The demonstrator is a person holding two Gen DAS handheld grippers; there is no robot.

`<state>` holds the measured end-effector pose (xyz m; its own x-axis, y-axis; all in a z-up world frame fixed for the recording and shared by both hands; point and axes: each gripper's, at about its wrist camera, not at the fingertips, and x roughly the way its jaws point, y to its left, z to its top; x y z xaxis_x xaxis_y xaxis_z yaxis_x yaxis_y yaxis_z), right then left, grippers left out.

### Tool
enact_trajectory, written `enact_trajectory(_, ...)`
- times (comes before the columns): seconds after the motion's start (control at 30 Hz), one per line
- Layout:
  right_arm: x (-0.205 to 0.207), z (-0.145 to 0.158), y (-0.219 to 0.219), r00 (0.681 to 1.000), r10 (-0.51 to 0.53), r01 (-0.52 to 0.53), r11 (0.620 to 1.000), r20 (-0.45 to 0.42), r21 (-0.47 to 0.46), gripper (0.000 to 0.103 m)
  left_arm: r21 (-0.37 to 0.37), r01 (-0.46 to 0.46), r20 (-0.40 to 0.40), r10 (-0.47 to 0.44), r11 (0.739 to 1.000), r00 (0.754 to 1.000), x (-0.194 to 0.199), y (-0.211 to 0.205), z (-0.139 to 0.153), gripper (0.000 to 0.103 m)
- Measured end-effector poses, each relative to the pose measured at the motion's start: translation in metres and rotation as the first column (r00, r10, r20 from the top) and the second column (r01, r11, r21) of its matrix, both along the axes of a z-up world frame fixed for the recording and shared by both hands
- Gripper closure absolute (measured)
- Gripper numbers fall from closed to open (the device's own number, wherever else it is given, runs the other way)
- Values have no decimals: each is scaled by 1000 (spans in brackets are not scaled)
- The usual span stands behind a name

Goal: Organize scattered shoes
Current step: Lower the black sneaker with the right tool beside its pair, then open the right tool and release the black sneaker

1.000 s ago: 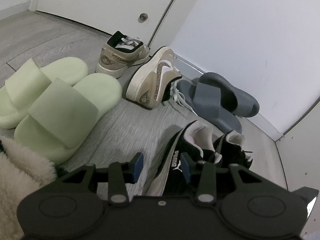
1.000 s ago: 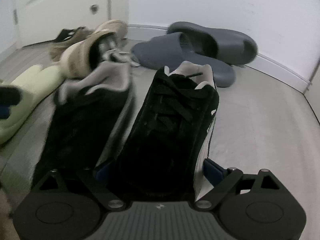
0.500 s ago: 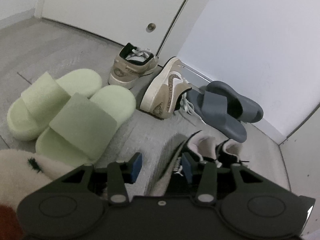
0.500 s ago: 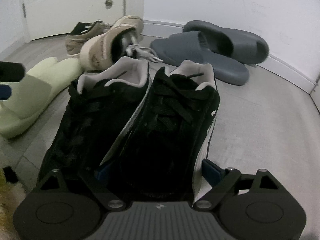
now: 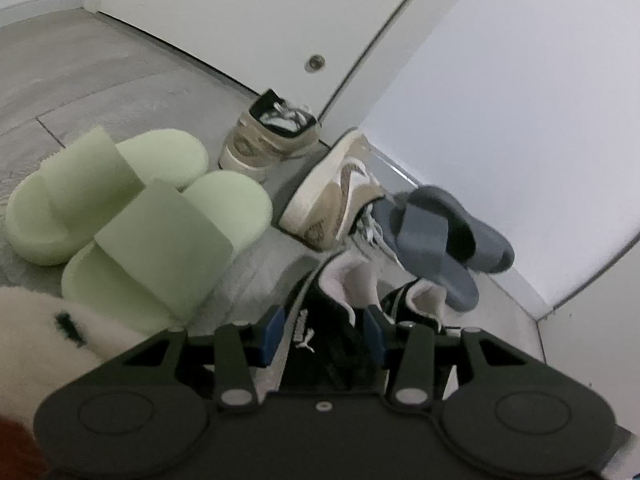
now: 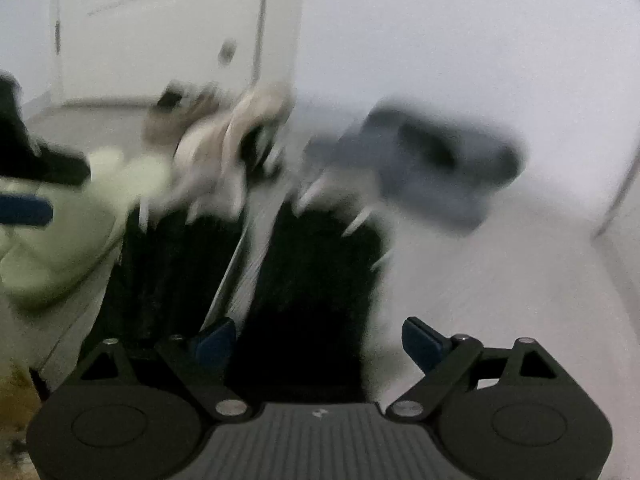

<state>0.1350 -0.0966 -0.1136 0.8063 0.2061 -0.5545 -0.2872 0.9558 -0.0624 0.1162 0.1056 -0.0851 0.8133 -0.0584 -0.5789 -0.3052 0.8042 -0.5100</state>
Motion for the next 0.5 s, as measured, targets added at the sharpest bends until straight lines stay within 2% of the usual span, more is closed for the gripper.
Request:
enact_trajectory(0.03,-2,3,-3,999,36,-34,996,-24,79,15,21,-1,-10,1,1000,1000,1,-2,1,58)
enact_trajectory(0.07,-2,5,-3,996,70,-63,988,-47,138,22,34,1,-14,-1,999,1000,2,-3,2,58)
enact_trajectory(0.1,0,3,2,993,93,-81,986,-72,146,26,69,7,-18,-5,998,1000,1,-6,5,58)
enact_trajectory(0.17,3,-3,11,988,119,-105,986,-101,130,43,145,17,-22,-14,989,1000,-1,-11,13,57)
enact_trajectory(0.23,10,-13,25,977,152,-135,984,-150,118,45,262,16,-24,-11,965,1000,-6,-10,24,51)
enact_trajectory(0.3,18,-20,41,968,167,-151,984,-188,96,45,384,4,-26,6,923,1000,-11,-5,34,50)
enact_trajectory(0.33,21,-23,48,966,166,-153,985,-199,79,46,405,-10,-25,22,914,999,-13,-1,34,50)
enact_trajectory(0.37,24,-25,55,964,163,-153,986,-208,63,49,394,-49,-23,63,918,998,-16,9,31,50)
enact_trajectory(0.4,27,-26,60,963,156,-148,987,-218,54,51,329,-64,-27,77,942,997,-17,21,25,50)
enact_trajectory(0.43,30,-27,65,962,148,-139,989,-229,53,58,253,-74,-32,84,965,996,-17,32,18,52)
enact_trajectory(0.5,34,-28,73,963,129,-120,991,-235,53,60,95,-93,-43,97,991,994,-18,55,5,57)
